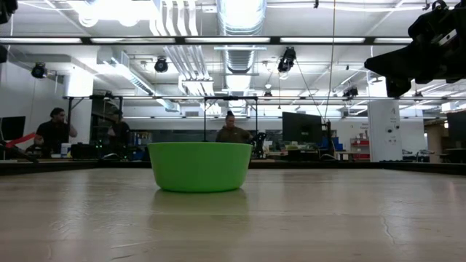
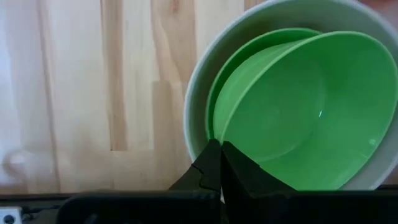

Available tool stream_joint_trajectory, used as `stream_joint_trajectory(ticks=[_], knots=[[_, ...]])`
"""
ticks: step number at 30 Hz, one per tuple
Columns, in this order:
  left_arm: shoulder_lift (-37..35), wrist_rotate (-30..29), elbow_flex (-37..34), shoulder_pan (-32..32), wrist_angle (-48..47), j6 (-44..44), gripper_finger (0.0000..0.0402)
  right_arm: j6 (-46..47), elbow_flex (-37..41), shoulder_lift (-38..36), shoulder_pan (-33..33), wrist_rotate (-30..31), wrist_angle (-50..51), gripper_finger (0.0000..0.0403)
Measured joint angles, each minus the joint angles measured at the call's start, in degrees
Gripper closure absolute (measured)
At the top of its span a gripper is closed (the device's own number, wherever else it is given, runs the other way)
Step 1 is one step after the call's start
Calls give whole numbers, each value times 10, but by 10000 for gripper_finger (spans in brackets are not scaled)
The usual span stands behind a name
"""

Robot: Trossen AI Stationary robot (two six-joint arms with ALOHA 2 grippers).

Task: Nest bowls inside each other
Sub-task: Stack the top green bowl on the other green bowl

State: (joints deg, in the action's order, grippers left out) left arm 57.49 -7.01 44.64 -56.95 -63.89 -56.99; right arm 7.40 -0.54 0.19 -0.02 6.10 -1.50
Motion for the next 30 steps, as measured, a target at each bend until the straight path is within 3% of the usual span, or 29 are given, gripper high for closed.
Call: stream_joint_trajectory(ticks=[23,30], knots=[[0,-1,0,1,23,-2,368,0,0,0,0,0,0,369],[-1,-1,0,1,25,-2,330,-1,0,0,0,0,0,369]])
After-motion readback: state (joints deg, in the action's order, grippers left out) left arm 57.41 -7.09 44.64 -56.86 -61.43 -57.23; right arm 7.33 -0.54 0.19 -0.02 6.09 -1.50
